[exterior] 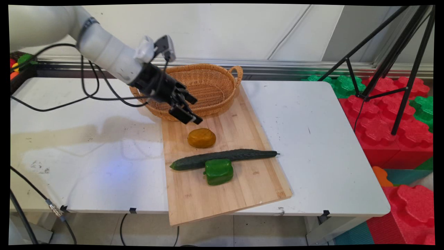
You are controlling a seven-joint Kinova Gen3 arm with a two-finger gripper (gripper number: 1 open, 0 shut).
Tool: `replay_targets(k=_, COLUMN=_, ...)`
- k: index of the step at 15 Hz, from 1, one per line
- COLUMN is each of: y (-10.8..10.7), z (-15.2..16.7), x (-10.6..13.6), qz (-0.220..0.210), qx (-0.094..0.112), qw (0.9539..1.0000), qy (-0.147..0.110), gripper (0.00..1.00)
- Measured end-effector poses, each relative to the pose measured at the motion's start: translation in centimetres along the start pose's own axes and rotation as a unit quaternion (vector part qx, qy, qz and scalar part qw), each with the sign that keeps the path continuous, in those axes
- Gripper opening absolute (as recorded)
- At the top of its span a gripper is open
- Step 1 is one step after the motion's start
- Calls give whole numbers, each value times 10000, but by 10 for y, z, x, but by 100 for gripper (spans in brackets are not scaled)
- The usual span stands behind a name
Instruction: Pick up the cucumber from the cutting board
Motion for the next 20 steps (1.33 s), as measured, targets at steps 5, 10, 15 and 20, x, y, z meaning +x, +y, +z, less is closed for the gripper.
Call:
replay_targets(k=5, y=7, z=-46, x=-1, qz=40, qx=40, qw=9998, qy=187, gripper=100)
replay_targets(k=10, y=11, z=-85, x=-9, qz=76, qx=152, qw=9996, qy=244, gripper=100)
replay_targets(k=15, y=11, z=-108, x=-15, qz=67, qx=199, qw=9995, qy=248, gripper=100)
replay_targets(k=20, y=7, z=-121, x=-16, qz=17, qx=253, qw=9993, qy=271, gripper=100)
